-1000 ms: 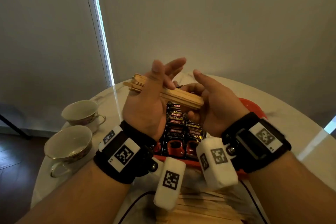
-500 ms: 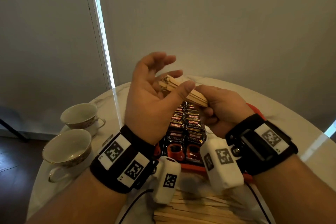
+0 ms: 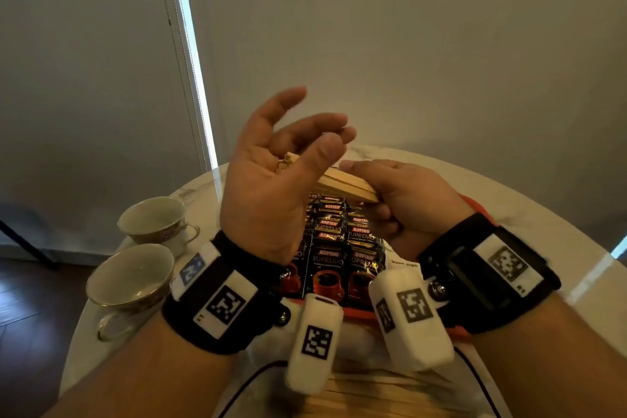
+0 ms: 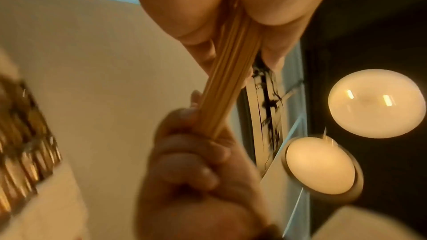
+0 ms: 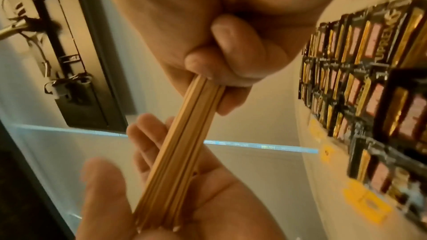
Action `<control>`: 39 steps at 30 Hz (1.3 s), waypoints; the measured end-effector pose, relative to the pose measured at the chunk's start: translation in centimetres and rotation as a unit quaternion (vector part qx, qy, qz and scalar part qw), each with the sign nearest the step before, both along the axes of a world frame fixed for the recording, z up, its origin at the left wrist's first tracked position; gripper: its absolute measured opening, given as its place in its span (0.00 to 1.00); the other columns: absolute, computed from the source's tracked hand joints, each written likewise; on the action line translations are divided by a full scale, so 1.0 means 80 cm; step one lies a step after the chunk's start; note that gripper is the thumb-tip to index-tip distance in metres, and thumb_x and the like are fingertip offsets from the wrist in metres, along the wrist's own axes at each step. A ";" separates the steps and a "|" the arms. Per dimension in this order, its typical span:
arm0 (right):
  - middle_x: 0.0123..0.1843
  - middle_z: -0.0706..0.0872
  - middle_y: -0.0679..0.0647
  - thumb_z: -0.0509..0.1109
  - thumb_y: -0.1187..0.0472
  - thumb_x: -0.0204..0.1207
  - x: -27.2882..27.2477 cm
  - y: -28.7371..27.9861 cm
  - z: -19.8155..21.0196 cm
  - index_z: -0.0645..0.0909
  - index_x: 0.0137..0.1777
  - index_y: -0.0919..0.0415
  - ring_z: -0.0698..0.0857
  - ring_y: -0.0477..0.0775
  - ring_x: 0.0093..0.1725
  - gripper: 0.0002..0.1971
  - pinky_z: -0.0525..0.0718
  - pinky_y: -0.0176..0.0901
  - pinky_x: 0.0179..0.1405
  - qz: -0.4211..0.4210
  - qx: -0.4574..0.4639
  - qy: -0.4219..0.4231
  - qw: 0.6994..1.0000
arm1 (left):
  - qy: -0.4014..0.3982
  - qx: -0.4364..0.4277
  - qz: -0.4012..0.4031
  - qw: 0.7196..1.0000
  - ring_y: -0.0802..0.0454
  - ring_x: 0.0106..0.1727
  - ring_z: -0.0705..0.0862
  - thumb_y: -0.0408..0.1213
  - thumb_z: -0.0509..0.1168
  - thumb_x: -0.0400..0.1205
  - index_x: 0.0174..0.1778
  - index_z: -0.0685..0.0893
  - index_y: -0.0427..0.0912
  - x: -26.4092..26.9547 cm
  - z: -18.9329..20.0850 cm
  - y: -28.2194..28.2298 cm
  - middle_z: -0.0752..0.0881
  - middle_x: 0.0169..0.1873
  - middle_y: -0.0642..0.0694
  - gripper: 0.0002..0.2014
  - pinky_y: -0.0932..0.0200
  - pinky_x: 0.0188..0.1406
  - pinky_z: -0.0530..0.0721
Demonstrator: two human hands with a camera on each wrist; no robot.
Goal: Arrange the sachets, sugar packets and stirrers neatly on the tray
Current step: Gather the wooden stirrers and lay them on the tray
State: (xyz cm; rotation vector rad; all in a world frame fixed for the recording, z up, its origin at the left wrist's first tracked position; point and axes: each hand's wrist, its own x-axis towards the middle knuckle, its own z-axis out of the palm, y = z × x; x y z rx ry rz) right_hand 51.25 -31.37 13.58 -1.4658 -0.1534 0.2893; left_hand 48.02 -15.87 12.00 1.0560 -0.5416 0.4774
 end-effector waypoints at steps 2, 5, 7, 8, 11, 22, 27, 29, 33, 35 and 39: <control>0.28 0.79 0.53 0.72 0.56 0.82 -0.007 0.002 0.003 0.82 0.47 0.63 0.66 0.41 0.17 0.09 0.59 0.30 0.11 0.027 0.036 0.050 0.998 | -0.005 -0.051 -0.087 0.995 0.43 0.49 0.92 0.38 0.82 0.73 0.64 0.85 0.42 -0.003 0.007 -0.003 0.93 0.44 0.42 0.24 0.45 0.53 0.90; 0.29 0.78 0.53 0.69 0.56 0.83 -0.019 0.002 0.006 0.82 0.44 0.60 0.66 0.40 0.15 0.09 0.59 0.27 0.11 0.066 0.076 0.139 0.985 | -0.031 -0.033 -0.120 0.992 0.50 0.36 0.89 0.44 0.83 0.71 0.47 0.90 0.43 -0.010 0.014 -0.005 0.88 0.31 0.48 0.14 0.50 0.46 0.89; 0.31 0.78 0.53 0.70 0.56 0.83 -0.027 0.000 0.010 0.82 0.43 0.61 0.67 0.40 0.14 0.10 0.60 0.27 0.11 0.083 0.089 0.168 0.978 | -0.041 -0.015 -0.136 0.990 0.53 0.35 0.87 0.44 0.83 0.71 0.44 0.90 0.44 -0.018 0.018 -0.005 0.87 0.30 0.49 0.12 0.52 0.44 0.87; 0.31 0.79 0.53 0.71 0.56 0.82 -0.030 -0.001 0.011 0.82 0.42 0.61 0.67 0.40 0.15 0.10 0.62 0.26 0.11 0.089 0.093 0.175 0.976 | -0.038 -0.008 -0.137 0.990 0.53 0.33 0.86 0.44 0.84 0.71 0.42 0.89 0.44 -0.021 0.020 -0.005 0.86 0.29 0.50 0.12 0.52 0.42 0.85; 0.32 0.80 0.53 0.75 0.55 0.75 -0.049 0.004 0.015 0.84 0.45 0.61 0.70 0.41 0.16 0.09 0.68 0.26 0.11 0.104 0.101 0.170 0.975 | -0.007 -0.024 -0.099 0.995 0.54 0.24 0.77 0.44 0.82 0.72 0.39 0.87 0.44 -0.034 0.031 -0.010 0.78 0.22 0.50 0.11 0.54 0.34 0.81; 0.42 0.90 0.62 0.82 0.53 0.72 -0.102 -0.029 0.043 0.77 0.40 0.60 0.90 0.54 0.36 0.17 0.89 0.42 0.34 0.091 -0.257 -0.294 0.916 | 0.257 -0.125 -0.042 0.957 0.56 0.28 0.79 0.47 0.63 0.91 0.62 0.86 0.42 -0.060 0.049 -0.020 0.69 0.24 0.52 0.14 0.53 0.45 0.86; 0.30 0.79 0.53 0.81 0.60 0.70 -0.105 -0.039 0.049 0.68 0.32 0.52 0.80 0.50 0.30 0.21 0.86 0.54 0.36 0.066 -0.339 -0.338 0.875 | 0.306 -0.127 -0.092 0.939 0.52 0.43 0.87 0.47 0.65 0.90 0.59 0.88 0.43 -0.058 0.054 -0.059 0.73 0.24 0.52 0.13 0.51 0.48 0.88; 0.31 0.78 0.54 0.79 0.64 0.69 -0.101 -0.050 0.049 0.67 0.31 0.52 0.79 0.53 0.30 0.21 0.87 0.60 0.36 0.043 -0.317 -0.320 0.892 | 0.305 -0.124 -0.107 0.938 0.51 0.45 0.87 0.47 0.66 0.90 0.57 0.88 0.42 -0.050 0.061 -0.075 0.77 0.26 0.51 0.12 0.51 0.48 0.88; 0.33 0.82 0.57 0.77 0.68 0.70 -0.092 -0.081 0.049 0.66 0.29 0.52 0.84 0.55 0.33 0.21 0.87 0.53 0.35 -0.025 -0.285 -0.273 0.918 | 0.335 -0.075 -0.076 0.936 0.45 0.46 0.92 0.54 0.75 0.82 0.61 0.87 0.37 -0.032 0.068 -0.107 0.90 0.45 0.43 0.23 0.47 0.47 0.92; 0.33 0.88 0.55 0.78 0.66 0.70 -0.080 -0.103 0.045 0.71 0.29 0.52 0.87 0.53 0.31 0.18 0.84 0.45 0.28 -0.075 -0.282 -0.229 0.929 | 0.364 -0.020 -0.077 0.928 0.40 0.52 0.92 0.58 0.76 0.79 0.66 0.84 0.37 -0.024 0.063 -0.121 0.91 0.53 0.38 0.29 0.41 0.55 0.92; 0.28 0.90 0.52 0.80 0.58 0.71 -0.052 -0.153 0.027 0.84 0.40 0.59 0.88 0.54 0.30 0.07 0.89 0.47 0.32 -0.159 -0.396 -0.110 0.898 | 0.440 0.168 -0.087 0.878 0.38 0.60 0.89 0.52 0.72 0.85 0.72 0.78 0.38 -0.022 0.040 -0.150 0.86 0.62 0.36 0.26 0.42 0.65 0.88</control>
